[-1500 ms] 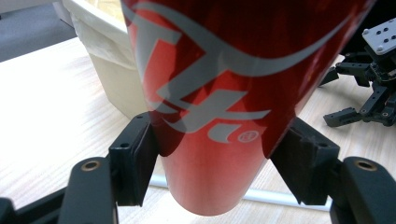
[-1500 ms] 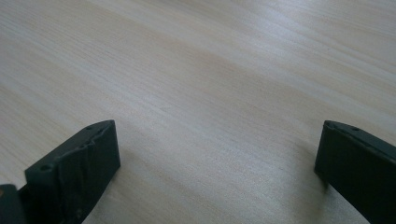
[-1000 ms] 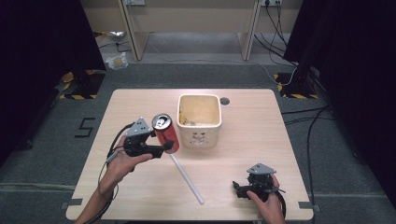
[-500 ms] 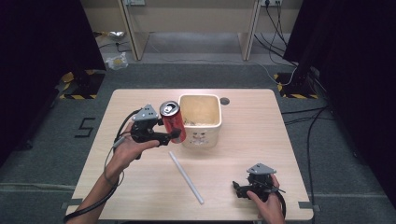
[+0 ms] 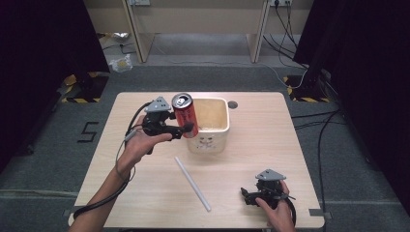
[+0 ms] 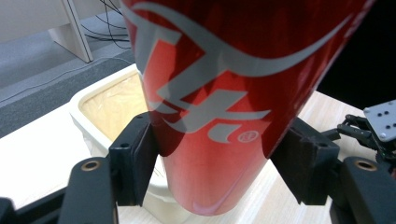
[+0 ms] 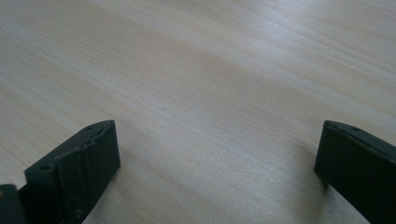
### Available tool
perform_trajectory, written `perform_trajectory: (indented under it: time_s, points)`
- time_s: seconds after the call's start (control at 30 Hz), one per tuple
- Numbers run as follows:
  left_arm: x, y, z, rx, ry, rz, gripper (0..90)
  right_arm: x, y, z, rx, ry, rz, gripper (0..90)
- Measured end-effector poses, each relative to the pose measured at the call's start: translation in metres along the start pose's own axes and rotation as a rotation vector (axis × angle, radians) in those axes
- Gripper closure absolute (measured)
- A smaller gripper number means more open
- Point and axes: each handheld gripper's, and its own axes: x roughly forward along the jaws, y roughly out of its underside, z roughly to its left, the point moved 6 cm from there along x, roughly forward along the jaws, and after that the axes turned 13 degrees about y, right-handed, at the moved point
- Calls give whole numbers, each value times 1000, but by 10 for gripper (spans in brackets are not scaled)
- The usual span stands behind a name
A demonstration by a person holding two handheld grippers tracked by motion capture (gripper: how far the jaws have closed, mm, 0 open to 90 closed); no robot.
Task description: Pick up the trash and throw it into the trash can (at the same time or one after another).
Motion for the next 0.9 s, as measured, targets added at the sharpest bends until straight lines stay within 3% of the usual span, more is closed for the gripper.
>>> perform_trajectory:
  time_s: [0.53, 0.9]
  points:
    - [20, -25, 17, -8, -36, -8, 338, 0, 0, 0, -3, 1, 0, 2]
    - [41, -28, 33, -36, -59, 1, 338, 0, 0, 0, -5, 2, 0, 2]
